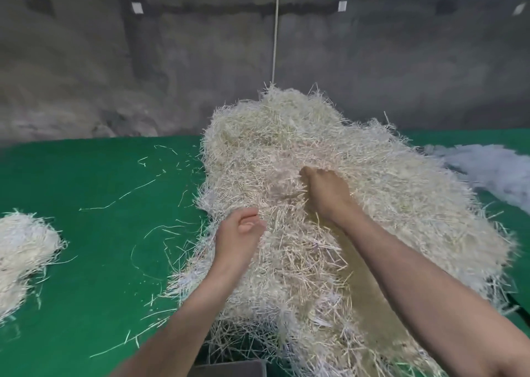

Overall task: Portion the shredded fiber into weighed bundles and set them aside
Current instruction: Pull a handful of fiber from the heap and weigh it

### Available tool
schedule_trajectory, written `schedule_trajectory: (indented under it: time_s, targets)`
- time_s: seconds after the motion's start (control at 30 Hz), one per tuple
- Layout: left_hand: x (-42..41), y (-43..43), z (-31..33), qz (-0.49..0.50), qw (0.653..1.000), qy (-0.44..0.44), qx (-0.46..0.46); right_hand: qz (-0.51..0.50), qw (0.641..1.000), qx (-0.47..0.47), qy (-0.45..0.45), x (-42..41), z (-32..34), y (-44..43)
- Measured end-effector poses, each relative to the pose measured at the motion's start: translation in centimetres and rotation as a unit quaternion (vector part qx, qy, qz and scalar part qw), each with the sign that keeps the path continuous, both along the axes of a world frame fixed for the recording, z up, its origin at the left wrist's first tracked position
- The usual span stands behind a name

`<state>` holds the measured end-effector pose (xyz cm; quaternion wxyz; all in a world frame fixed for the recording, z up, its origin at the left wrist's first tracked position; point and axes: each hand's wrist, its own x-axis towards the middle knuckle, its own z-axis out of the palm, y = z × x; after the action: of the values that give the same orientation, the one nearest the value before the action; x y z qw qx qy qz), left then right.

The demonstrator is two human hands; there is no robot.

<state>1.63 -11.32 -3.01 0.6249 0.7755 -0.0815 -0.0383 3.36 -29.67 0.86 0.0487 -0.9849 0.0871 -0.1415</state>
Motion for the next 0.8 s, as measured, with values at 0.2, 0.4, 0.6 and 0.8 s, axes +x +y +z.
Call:
schedule_trajectory:
  time_s: [0.2, 0.4, 0.6, 0.8]
  targets:
    - [1.5, -2.5, 4.5, 0.064, 0.983, -0.134, 0.11, 0.091, 0.94, 0.108, -0.311, 1.0, 5.7, 0.8]
    - [3.6, -3.1, 7.5, -0.067, 0.99, -0.124, 0.01, 0.166, 0.968, 0.099, -0.161, 0.7, 8.4, 2.8]
    - [3.8, -2.1, 5.2, -0.181, 0.968, 0.111, -0.132, 0.238, 0.939, 0.247, 0.034, -1.5, 5.0, 2.5]
    - [5.2, -3.8, 4.5, -0.075, 0.977, 0.161, -0.117, 0.058, 0.956, 0.142, -0.25, -6.0, 0.4, 3.5]
